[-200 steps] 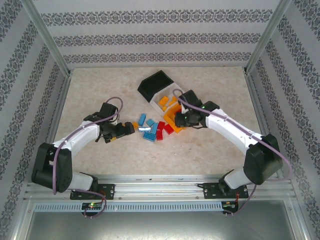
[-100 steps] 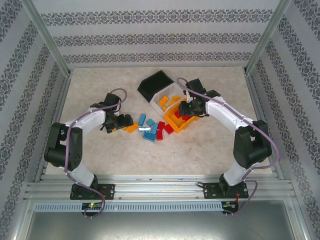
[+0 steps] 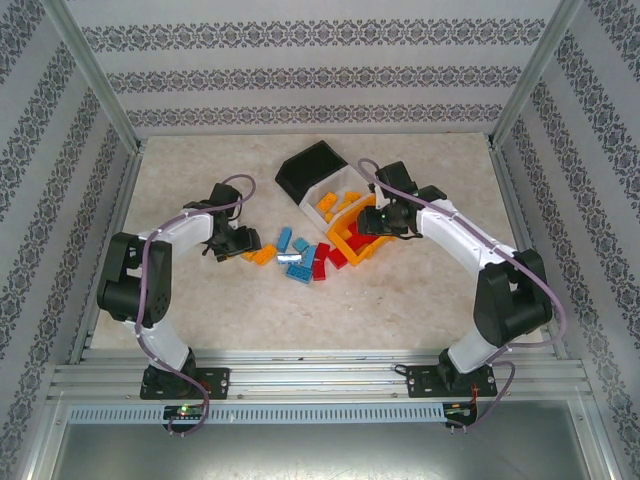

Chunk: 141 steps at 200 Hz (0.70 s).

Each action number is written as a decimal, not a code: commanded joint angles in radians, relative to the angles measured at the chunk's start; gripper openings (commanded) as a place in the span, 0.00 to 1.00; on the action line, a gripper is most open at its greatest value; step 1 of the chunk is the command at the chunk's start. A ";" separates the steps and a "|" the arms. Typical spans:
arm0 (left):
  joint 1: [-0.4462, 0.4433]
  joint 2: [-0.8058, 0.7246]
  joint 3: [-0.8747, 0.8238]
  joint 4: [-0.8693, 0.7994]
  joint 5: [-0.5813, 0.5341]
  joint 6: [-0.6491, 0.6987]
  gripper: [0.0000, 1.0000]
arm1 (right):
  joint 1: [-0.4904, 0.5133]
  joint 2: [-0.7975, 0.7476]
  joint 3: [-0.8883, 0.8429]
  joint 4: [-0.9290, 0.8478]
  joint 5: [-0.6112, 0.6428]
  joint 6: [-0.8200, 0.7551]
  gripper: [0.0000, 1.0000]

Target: Sort the legos into containers by color

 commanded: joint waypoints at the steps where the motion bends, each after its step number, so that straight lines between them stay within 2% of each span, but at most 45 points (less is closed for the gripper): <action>1: 0.012 0.017 -0.012 0.004 0.023 0.021 0.65 | -0.005 -0.030 -0.014 -0.001 -0.018 0.016 0.44; 36: 0.012 0.027 -0.026 0.007 0.027 0.026 0.63 | 0.000 -0.035 -0.021 0.001 -0.019 0.021 0.44; 74: 0.014 0.019 -0.034 -0.001 0.018 0.034 0.54 | 0.008 -0.037 -0.039 0.011 -0.019 0.029 0.44; 99: 0.018 0.013 -0.036 -0.005 0.018 0.036 0.42 | 0.017 -0.040 -0.046 0.015 -0.019 0.034 0.44; 141: 0.019 -0.012 -0.026 -0.026 0.012 0.041 0.42 | 0.024 -0.057 -0.064 0.019 -0.017 0.040 0.45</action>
